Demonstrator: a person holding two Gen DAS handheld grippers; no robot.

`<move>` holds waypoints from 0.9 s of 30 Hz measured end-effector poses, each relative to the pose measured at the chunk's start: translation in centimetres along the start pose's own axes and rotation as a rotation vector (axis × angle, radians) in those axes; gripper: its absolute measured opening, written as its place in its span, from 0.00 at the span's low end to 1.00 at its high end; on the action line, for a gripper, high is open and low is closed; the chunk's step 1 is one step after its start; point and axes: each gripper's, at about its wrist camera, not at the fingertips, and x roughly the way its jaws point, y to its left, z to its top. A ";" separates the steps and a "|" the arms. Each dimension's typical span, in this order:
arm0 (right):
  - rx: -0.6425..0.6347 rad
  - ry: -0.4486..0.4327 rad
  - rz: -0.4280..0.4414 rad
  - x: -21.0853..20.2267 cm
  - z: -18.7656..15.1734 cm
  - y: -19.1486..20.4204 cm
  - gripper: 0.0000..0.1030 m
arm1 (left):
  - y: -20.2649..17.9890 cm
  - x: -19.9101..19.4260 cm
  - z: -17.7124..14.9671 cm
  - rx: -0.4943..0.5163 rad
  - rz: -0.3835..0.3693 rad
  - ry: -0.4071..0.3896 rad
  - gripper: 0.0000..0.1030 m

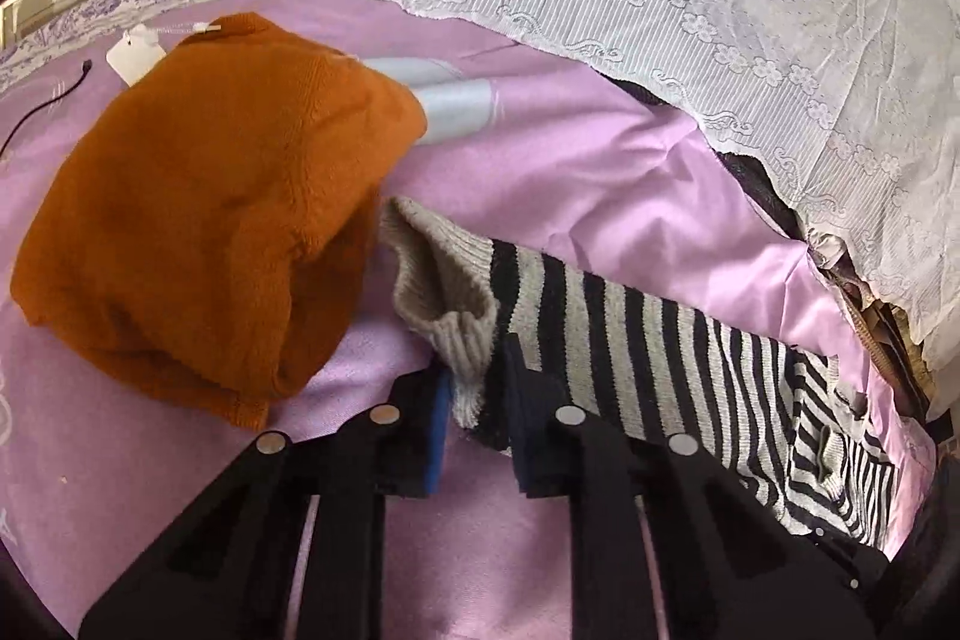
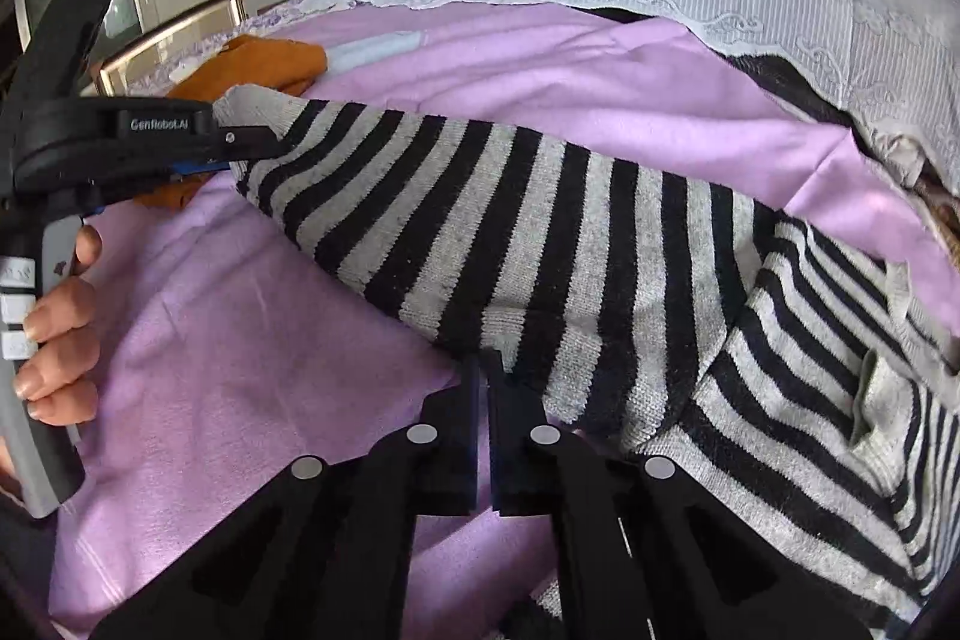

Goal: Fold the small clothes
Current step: 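Fold the held sleeve across the sweater front with the left tool, release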

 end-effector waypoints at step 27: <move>0.685 -0.080 0.643 -4.2 2.8 -11.4 0.47 | -17.9 -5.0 -7.6 0.484 -0.200 -0.100 0.07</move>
